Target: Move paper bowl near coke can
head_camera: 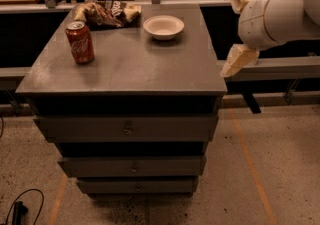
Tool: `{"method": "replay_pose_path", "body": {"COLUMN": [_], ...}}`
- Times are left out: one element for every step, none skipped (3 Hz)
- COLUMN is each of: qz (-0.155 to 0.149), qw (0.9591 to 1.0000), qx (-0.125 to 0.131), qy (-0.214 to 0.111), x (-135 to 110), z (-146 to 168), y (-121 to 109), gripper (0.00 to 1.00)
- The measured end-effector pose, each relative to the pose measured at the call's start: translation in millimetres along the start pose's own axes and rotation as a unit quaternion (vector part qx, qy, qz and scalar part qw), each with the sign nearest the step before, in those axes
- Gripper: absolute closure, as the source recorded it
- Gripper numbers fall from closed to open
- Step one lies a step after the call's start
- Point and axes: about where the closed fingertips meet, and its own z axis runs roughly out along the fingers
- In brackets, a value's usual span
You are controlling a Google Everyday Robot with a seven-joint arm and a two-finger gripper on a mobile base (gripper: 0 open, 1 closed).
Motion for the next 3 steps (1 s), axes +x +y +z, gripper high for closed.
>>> {"method": "replay_pose_path", "body": {"qz": [-0.044,-0.076,-0.089], "qw": [0.9982,0.994,0.9889], "qx": [0.04,0.077,0.112], "qy": [-0.013,-0.016,-0.043], "x": [-10,-12,-10], "z": [47,96,134], "y": [-34,-55,-74], "gripper": [0.18,0.15,0.0]}}
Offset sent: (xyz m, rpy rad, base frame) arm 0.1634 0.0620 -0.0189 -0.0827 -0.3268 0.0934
